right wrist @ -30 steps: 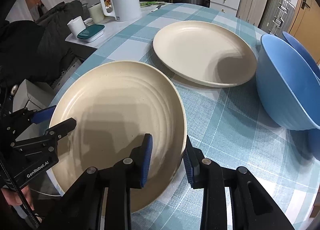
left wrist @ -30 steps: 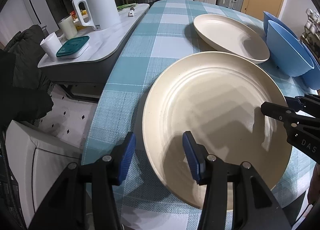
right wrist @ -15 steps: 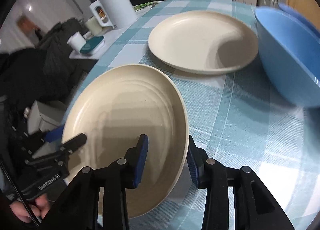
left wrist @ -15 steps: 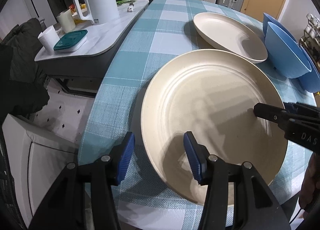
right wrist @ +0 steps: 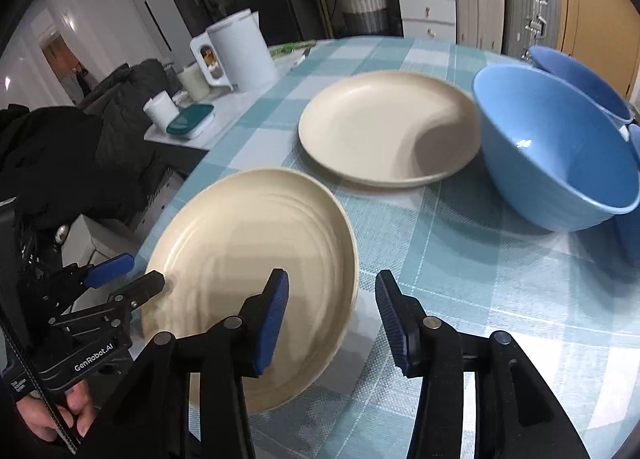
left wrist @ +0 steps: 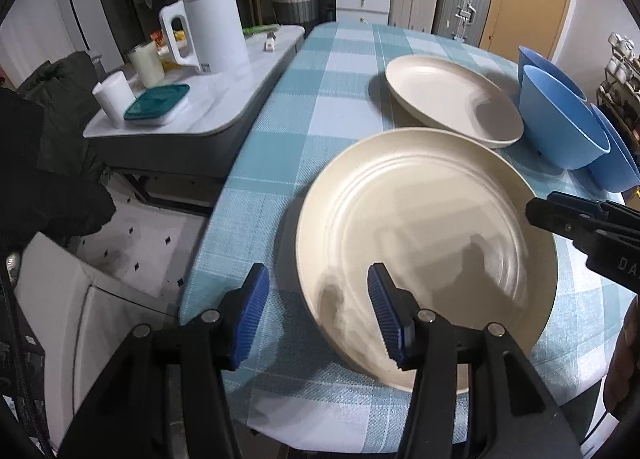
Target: Organize plates and bowls
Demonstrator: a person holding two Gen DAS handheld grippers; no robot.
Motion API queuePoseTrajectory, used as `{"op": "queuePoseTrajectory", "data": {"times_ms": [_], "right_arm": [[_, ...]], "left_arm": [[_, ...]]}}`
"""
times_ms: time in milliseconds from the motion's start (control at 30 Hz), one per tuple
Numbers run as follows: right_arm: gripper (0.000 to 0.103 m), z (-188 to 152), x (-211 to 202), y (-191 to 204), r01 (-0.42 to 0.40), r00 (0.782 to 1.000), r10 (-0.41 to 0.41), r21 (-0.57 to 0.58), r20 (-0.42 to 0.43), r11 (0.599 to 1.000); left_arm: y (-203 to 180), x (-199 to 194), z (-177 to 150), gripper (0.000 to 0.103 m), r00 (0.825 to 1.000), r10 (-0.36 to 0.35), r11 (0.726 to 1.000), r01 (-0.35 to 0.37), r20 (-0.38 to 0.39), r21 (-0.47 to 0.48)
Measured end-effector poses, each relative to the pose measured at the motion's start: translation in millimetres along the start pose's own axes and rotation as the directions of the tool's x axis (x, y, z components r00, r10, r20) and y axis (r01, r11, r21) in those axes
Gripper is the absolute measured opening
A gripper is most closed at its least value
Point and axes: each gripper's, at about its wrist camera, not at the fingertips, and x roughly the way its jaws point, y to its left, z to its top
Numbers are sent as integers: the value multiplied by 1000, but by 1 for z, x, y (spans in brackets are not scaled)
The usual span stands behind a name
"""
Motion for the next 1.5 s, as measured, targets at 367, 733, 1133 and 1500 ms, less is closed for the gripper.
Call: {"op": "queuePoseTrajectory", "data": {"times_ms": [367, 733, 1133, 1500], "right_arm": [[57, -32, -75, -3, 43, 969, -55, 57, 242, 997], [93, -93, -182, -1, 128, 847, -165, 107, 505, 986], [101, -149, -244, -38, 259, 796, -362, 267, 485, 928], [101, -186, -279, -39, 247, 702, -394, 315, 593, 916]], "left_arm": [[-5, -44, 1, 78, 992, 28, 999, -25, 126, -26], [-52, -111, -14, 90, 949, -87, 996, 80, 304, 35], [-100, -146, -43, 101, 897, -184, 983, 165, 402, 82], [-131, -153, -64, 103, 886, -226, 972, 177, 404, 156]]}}
